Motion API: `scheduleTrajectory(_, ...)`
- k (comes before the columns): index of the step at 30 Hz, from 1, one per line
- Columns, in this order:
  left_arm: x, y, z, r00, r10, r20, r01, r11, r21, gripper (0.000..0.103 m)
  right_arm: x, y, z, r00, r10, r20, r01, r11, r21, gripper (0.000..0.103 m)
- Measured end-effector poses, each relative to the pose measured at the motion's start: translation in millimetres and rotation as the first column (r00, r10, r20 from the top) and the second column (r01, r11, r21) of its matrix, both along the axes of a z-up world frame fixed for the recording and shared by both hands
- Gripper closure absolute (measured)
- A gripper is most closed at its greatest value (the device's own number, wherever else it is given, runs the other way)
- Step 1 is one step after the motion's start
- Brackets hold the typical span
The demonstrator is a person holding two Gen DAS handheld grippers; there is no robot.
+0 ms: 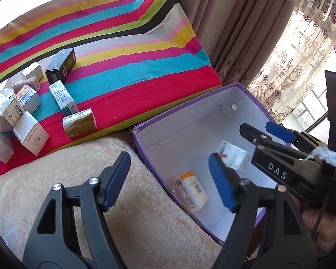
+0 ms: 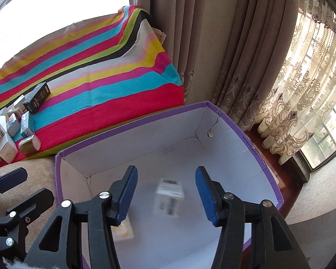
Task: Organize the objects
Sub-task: 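Open both tools to drop the orange pack and white box into the storage box, then move both open tools back over the boxes on the striped cloth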
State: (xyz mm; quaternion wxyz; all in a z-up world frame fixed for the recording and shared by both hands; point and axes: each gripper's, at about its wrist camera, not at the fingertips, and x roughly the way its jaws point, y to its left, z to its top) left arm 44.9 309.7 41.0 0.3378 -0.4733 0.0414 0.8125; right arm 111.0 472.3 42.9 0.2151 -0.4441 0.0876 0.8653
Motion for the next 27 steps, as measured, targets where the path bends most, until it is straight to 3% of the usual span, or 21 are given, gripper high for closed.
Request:
scheduleTrajectory(9, -11.4, -44.4, 1.8, 0.991, 0.132, -0.009, -0.133, 0.991, -0.026, 0.026, -8.5, -32.4, 5.3, 0.996, 0.079, -0.038, -0.081, 0.994, -0.068, 0.035)
scheduleTrajectory(15, -19.6, -88.9, 6.7, 0.967, 0.251, -0.05, -0.254, 0.965, -0.064, 0.026, -22.3, -74.9, 11.1, 0.984, 0.168, -0.06, -0.172, 0.982, -0.082, 0.035)
scheduleTrajectory(20, -26.0, -140.0, 13.6, 0.923, 0.37, -0.103, -0.379, 0.922, -0.084, 0.025, -39.5, -127.6, 13.0, 0.958, 0.272, -0.089, -0.281, 0.954, -0.106, 0.034)
scheduleTrajectory(27, -28.9, -219.6, 14.8, 0.835, 0.528, -0.155, -0.545, 0.832, -0.103, 0.023, -64.2, -194.3, 13.0, 0.913, 0.394, -0.104, -0.405, 0.905, -0.128, 0.034)
